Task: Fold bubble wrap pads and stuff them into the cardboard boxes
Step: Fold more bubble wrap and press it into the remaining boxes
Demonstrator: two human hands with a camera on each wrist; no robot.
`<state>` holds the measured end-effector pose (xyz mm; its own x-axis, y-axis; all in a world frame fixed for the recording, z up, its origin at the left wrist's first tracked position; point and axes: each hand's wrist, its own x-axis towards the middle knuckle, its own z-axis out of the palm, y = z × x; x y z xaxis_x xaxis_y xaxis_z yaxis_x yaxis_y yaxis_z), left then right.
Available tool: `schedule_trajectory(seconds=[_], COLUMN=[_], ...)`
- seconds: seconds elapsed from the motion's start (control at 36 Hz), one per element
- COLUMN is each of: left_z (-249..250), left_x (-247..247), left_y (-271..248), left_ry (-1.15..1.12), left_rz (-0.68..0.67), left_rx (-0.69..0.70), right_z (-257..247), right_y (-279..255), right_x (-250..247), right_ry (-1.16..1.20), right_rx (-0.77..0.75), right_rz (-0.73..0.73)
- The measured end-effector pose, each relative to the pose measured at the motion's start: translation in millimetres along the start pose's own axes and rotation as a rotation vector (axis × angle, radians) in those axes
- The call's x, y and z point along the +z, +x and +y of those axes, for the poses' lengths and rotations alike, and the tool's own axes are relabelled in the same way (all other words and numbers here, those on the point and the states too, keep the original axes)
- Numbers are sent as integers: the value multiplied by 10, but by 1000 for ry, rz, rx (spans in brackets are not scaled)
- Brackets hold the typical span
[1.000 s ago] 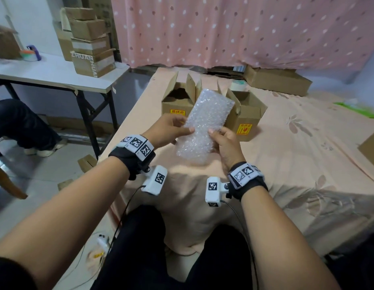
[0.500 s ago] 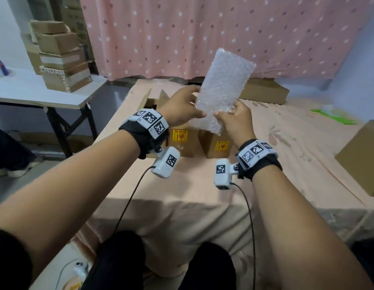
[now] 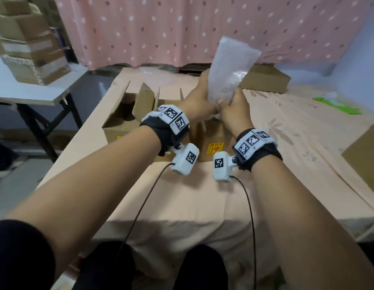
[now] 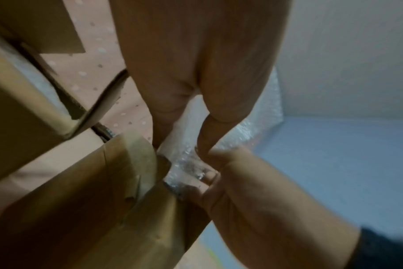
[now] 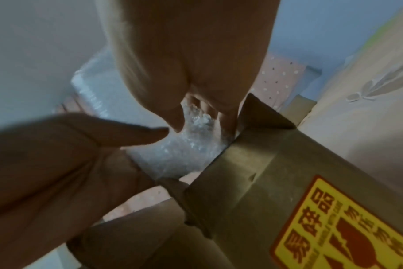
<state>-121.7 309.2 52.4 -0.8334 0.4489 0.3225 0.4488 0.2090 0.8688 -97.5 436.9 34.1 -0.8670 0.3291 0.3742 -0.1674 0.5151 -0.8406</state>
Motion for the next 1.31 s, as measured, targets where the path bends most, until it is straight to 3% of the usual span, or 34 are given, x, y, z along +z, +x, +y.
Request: schedule_trajectory(seconds=[0.14,0.33,0.53,0.72,0.92,1.06,1.22,1.31], left_z=[-29,-87,-66,31,182,140,134,99], left_x=[-20,-128,-186,-211,-247,-247,-298,-282], left_y=[3,-85,-225,-333,-434,-397,-415,-438], left_ry=[243,646,445,553,348,339,444,466], left_rz=[-125,-290,-313,-333,-546,-347,-257,-227], left_rx=[55,-49,-151,-199,-329,-337,-185,-143], right_z=[81,248,139,28,-44,-63,140,142], right_y=[68,17,-176,-339,-452,-449,-276,-251], right_x=[56,-52,-62,-161,-281,-296,-242,-224], right_ry=[-236,-450,-294,-76,-53,-42,-244,-256], right_rx=[-19,-26,30,182,394,352,269,233], right_rz=[-70,-122,-97,-69,-353,-355,-260,-290])
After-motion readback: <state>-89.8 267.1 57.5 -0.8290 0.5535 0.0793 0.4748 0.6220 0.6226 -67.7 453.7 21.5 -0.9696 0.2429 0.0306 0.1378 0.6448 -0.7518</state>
